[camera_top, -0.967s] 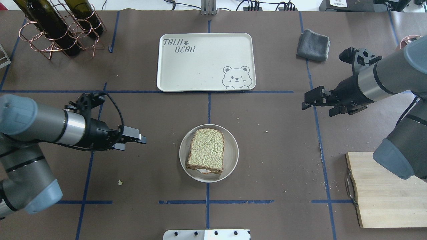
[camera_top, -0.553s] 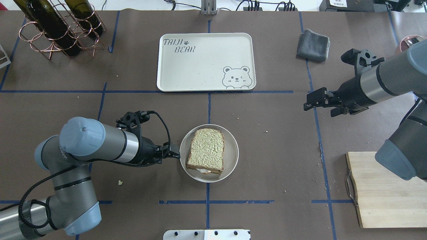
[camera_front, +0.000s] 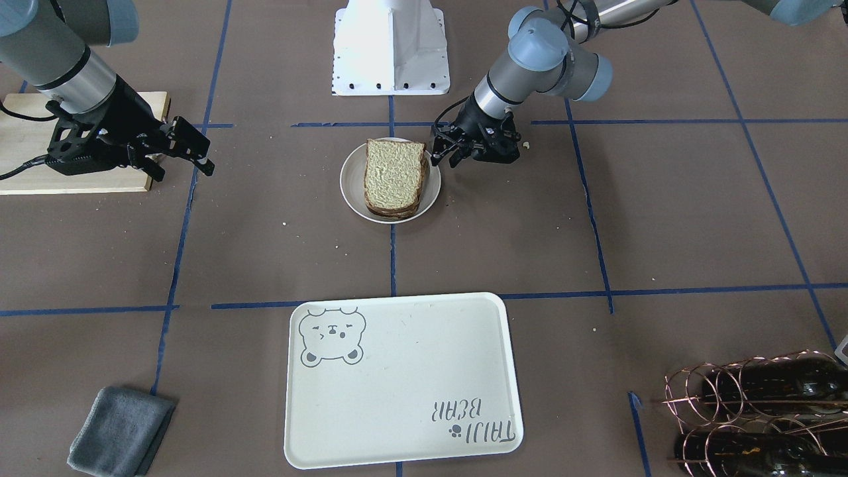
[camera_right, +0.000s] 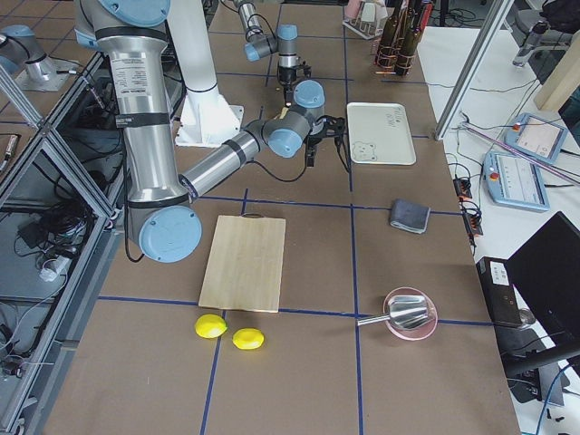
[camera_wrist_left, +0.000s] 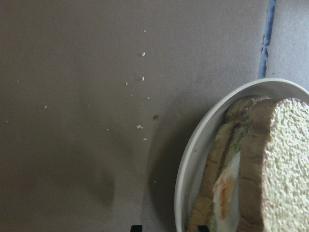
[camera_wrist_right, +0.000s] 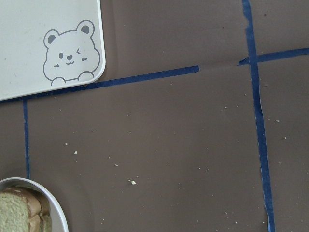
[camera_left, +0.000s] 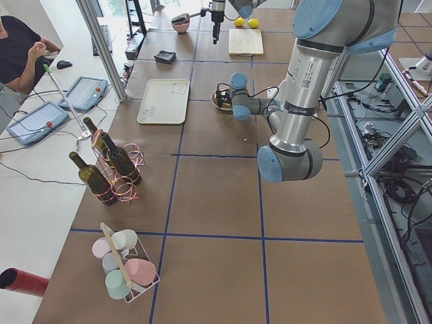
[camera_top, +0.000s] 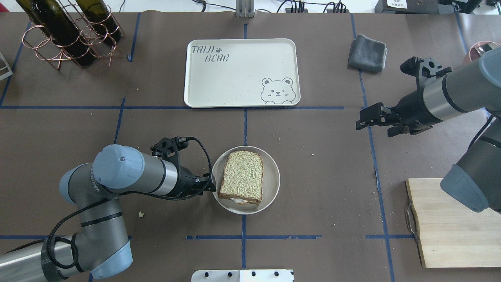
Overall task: Make sandwich and place on tray
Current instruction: 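Grasp the rim of the white plate with the left gripper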
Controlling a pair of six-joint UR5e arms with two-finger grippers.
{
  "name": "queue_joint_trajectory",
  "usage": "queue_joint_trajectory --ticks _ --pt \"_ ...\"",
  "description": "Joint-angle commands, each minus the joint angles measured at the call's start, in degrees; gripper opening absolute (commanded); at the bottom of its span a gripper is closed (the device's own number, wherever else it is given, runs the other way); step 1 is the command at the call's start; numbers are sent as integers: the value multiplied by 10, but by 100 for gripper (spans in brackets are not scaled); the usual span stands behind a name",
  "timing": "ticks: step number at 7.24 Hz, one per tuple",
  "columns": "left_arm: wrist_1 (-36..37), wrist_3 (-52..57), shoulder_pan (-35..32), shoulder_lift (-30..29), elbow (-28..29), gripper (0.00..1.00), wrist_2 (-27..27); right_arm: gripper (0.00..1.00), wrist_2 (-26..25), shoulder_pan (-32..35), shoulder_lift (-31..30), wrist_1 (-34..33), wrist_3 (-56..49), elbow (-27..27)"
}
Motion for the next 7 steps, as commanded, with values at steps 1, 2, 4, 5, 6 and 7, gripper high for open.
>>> queue_joint_trajectory --ticks 1,2,4,5,6,7 --pt "0 1 1 -12 17 38 0 100 0 0 -1 1 0 1" --pt "0 3 1 -11 18 35 0 100 0 1 -3 1 0 6" --pt "-2 3 1 -14 24 32 0 100 -1 1 -4 1 1 6" --pt "-2 3 1 -19 24 31 0 100 0 1 -4 1 1 9" --pt "-2 3 1 -23 25 32 0 100 -1 1 -4 1 1 9" --pt "-2 3 1 -30 32 31 -1 100 -1 1 -4 1 1 9"
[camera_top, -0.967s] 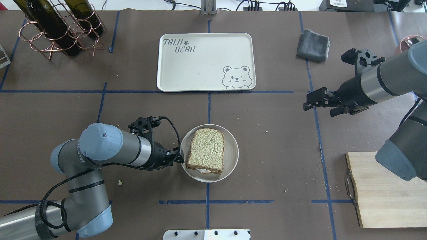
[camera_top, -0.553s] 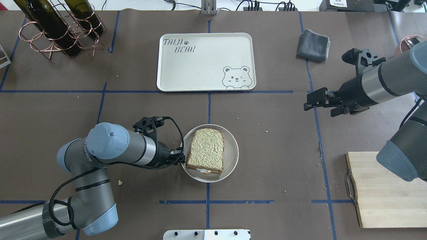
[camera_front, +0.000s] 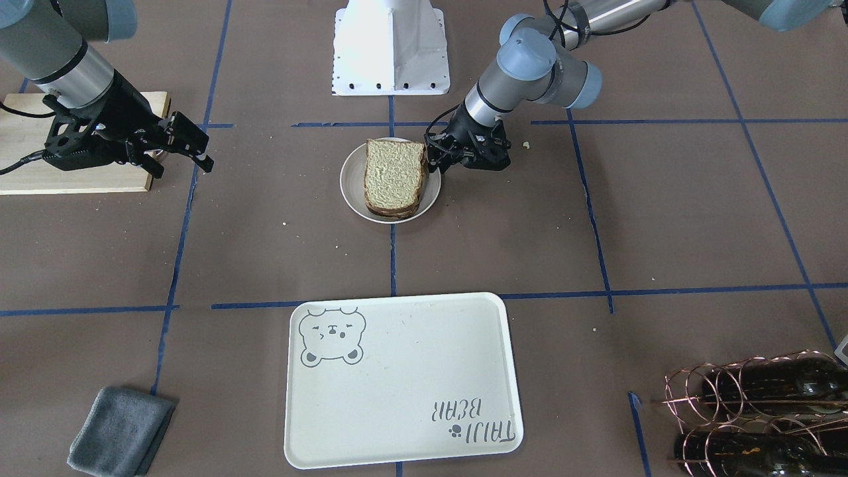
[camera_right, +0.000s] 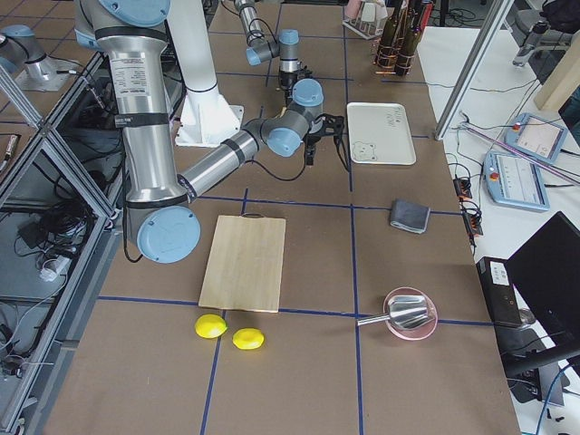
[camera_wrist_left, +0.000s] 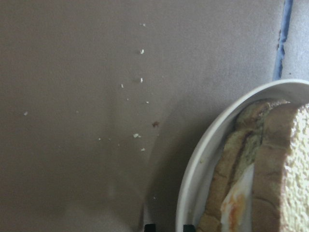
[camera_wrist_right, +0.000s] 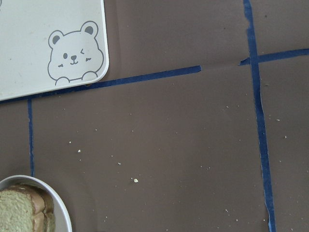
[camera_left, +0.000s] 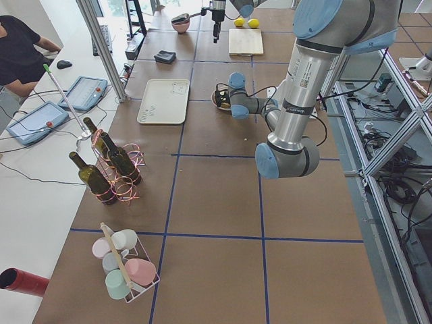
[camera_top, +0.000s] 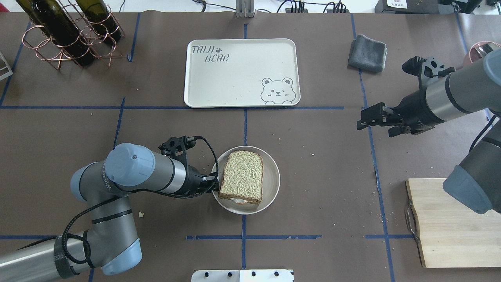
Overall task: Make sandwich and place on tray
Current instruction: 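Grasp the rim of the white plate with the left gripper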
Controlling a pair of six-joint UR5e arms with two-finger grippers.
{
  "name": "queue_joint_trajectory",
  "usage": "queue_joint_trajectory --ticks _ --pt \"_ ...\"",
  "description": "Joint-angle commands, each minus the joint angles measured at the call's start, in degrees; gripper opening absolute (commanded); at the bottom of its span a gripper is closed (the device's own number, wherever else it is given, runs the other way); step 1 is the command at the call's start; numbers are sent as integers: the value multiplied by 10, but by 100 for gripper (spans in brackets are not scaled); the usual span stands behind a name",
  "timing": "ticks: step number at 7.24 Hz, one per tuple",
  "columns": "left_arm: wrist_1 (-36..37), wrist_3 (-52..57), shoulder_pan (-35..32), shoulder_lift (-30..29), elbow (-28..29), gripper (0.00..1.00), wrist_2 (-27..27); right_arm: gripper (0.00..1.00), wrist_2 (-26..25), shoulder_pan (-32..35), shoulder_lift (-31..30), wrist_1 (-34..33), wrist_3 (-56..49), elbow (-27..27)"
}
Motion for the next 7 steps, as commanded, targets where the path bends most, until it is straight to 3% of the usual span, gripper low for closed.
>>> queue_joint_trajectory --ticks 1,2,3,4,7 --pt "-1 1 0 -12 17 31 -1 100 0 0 0 0 0 0" --pt "-2 1 0 -13 20 26 -1 100 1 0 0 0 0 1" --pt "-3 1 0 -13 19 5 -1 100 0 0 0 0 0 1" --pt "-11 -2 -1 -13 18 0 -2 100 0 0 1 0 0 1" --pt "-62 -144 -49 -37 15 0 0 100 2 1 0 0 -1 8"
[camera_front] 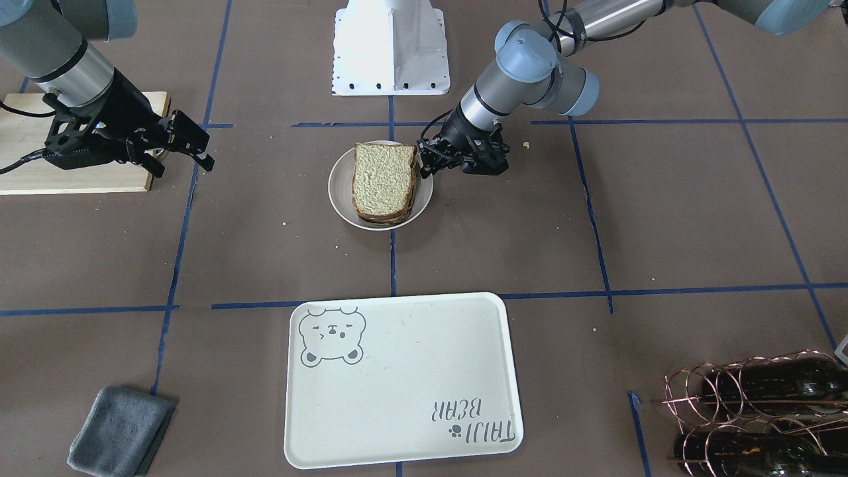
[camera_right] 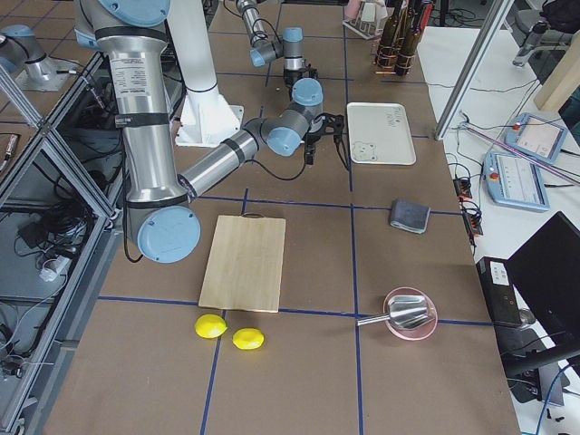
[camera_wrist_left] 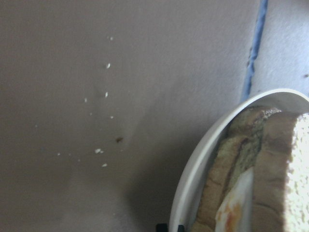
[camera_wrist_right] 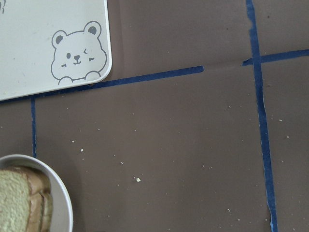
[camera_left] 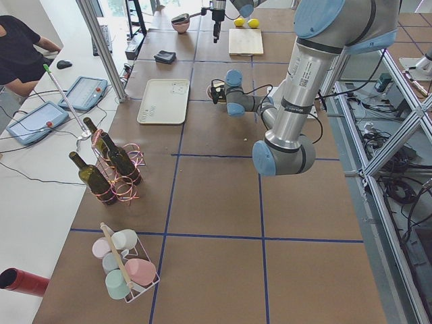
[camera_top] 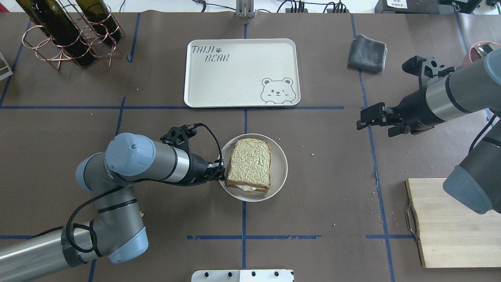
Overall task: Make sandwich and place on tray
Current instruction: 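Carry the plate with the left gripper onto the white bear tray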
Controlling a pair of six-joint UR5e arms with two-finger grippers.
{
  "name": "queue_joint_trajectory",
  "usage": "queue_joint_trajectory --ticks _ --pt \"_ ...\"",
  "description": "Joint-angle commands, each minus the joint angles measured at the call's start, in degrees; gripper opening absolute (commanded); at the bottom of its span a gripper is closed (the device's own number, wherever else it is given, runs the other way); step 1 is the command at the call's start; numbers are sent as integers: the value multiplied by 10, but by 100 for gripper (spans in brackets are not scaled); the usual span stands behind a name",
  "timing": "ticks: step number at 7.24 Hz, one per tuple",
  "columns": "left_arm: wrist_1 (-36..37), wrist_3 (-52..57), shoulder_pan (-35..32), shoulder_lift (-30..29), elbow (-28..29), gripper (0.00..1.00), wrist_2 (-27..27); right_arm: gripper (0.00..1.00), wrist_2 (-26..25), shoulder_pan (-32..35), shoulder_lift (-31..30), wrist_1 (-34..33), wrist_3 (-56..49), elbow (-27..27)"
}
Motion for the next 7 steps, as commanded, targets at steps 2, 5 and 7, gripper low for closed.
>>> queue_joint_trajectory --ticks 2,5,7 --pt "-5 -76 -62 -44 34 0 4 100 1 3 -8 0 -1 5" --pt "-5 -144 -123 -139 170 0 50 100 -2 4 -11 0 0 7" --pt "-24 -168 -141 -204 296 0 65 100 -3 5 -14 0 0 12"
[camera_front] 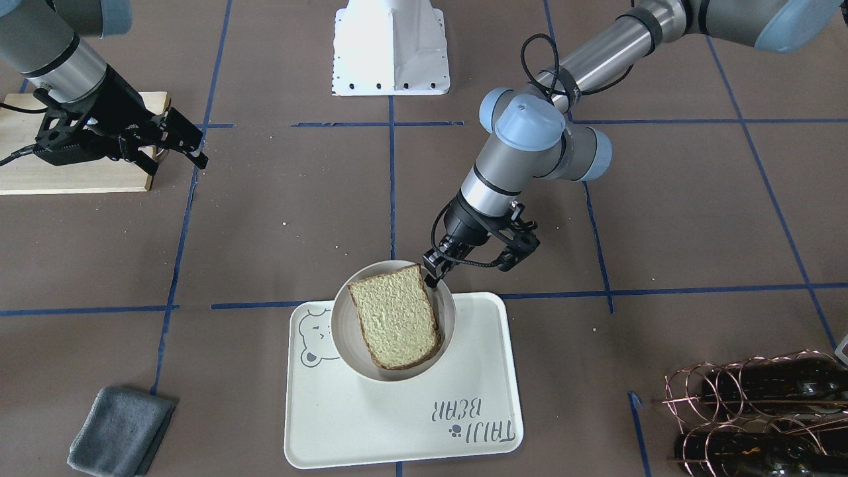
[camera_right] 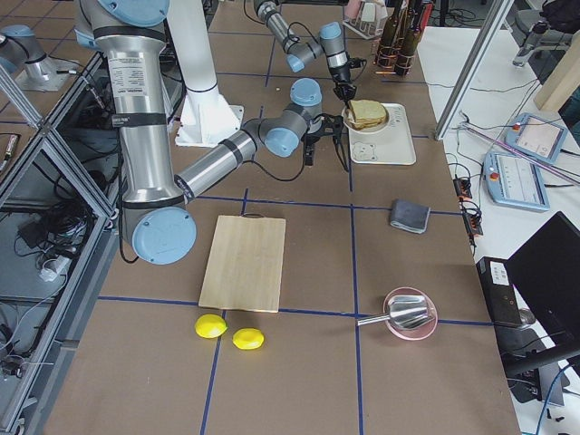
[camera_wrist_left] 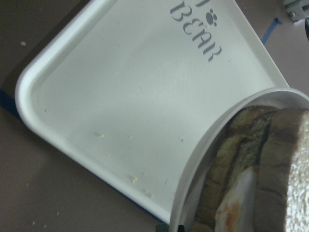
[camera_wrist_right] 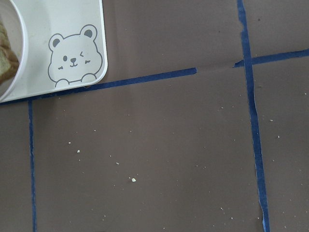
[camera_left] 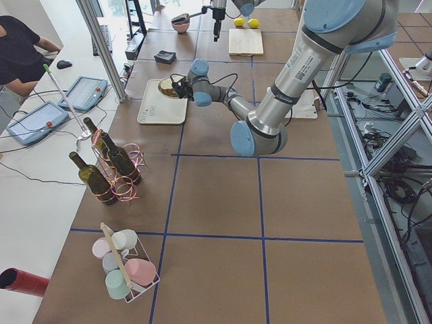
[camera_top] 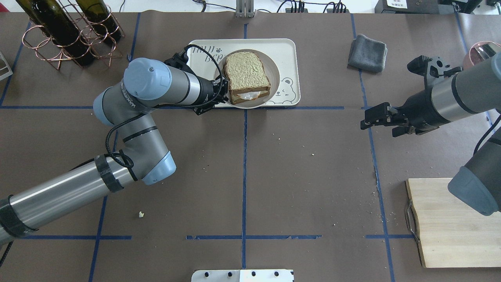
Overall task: Make sandwich and place on tray
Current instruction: 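Carry the plate with the left gripper onto the white bear tray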
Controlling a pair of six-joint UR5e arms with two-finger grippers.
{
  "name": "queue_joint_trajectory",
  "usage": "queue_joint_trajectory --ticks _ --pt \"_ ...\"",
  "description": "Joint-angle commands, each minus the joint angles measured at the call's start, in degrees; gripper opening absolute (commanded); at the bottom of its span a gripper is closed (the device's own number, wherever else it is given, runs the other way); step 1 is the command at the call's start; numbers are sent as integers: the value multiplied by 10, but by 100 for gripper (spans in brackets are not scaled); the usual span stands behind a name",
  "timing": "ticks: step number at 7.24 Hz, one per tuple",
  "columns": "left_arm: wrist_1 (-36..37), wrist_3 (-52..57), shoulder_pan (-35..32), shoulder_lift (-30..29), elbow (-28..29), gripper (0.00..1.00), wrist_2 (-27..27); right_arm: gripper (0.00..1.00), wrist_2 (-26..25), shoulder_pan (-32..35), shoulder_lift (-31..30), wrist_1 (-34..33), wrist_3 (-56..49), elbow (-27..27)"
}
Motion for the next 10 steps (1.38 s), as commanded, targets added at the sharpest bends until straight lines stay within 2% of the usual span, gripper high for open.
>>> queue_joint_trajectory --ticks 1,2,3,4,5,6,7,9,10 --pt "-30 -16 -13 -58 110 0 13 100 -1 -1 -1 0 0 3" --pt "-53 -16 -12 -59 137 0 13 100 -1 -1 0 0 0 5" --pt "-61 -15 -12 -59 146 4 13 100 -2 -1 0 0 0 4" --pt "-62 -9 -12 -60 146 26 13 100 -2 -1 0 0 0 4" --pt "-61 0 -11 -60 144 32 13 100 -2 -1 0 0 0 2" --pt "-60 33 -11 -56 142 51 13 100 -2 -1 0 0 0 0" --pt "-59 40 -13 -36 123 49 12 100 -2 0 -1 0 0 3" --pt "-51 114 -19 98 -41 48 7 100 18 37 -2 -11 -18 -4" --pt "-50 178 -24 144 -90 47 2 100 33 69 -18 -18 -91 -10"
